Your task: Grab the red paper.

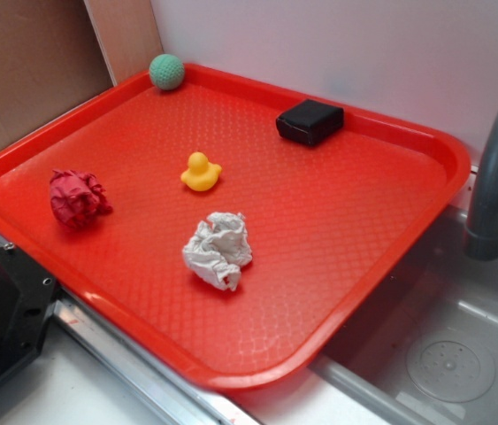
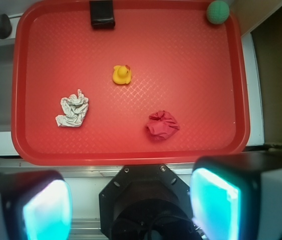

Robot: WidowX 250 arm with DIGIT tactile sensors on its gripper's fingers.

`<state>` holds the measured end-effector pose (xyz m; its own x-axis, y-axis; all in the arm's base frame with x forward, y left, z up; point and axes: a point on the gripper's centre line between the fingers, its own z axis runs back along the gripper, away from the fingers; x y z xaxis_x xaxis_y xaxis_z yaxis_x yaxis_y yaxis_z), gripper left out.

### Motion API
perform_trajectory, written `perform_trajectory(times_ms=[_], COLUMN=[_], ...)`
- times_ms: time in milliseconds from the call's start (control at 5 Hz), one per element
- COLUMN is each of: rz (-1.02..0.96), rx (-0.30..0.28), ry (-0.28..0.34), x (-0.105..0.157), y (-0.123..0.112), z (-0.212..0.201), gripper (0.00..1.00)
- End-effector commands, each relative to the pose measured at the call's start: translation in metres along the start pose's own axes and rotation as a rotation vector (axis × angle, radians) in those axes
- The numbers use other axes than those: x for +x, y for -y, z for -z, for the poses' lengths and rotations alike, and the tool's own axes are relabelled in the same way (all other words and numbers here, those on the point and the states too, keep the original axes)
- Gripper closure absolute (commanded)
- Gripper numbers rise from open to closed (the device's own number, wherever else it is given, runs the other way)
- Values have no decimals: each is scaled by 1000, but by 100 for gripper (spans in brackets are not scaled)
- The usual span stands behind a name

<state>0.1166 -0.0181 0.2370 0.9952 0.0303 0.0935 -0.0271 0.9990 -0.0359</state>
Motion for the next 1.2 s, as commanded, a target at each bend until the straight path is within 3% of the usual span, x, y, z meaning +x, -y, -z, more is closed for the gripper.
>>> perform_trajectory(times_ms=[0, 400, 600, 800, 1000], rz=[0, -103, -86, -8, 84], rx=[0, 63, 118, 131, 36], ry=[0, -78, -87, -39, -10], x=[0, -30, -36, -23, 3], y=[0, -43, -57, -64, -63], z=[0, 59, 82, 104, 143], gripper=[0, 0, 0, 0, 0])
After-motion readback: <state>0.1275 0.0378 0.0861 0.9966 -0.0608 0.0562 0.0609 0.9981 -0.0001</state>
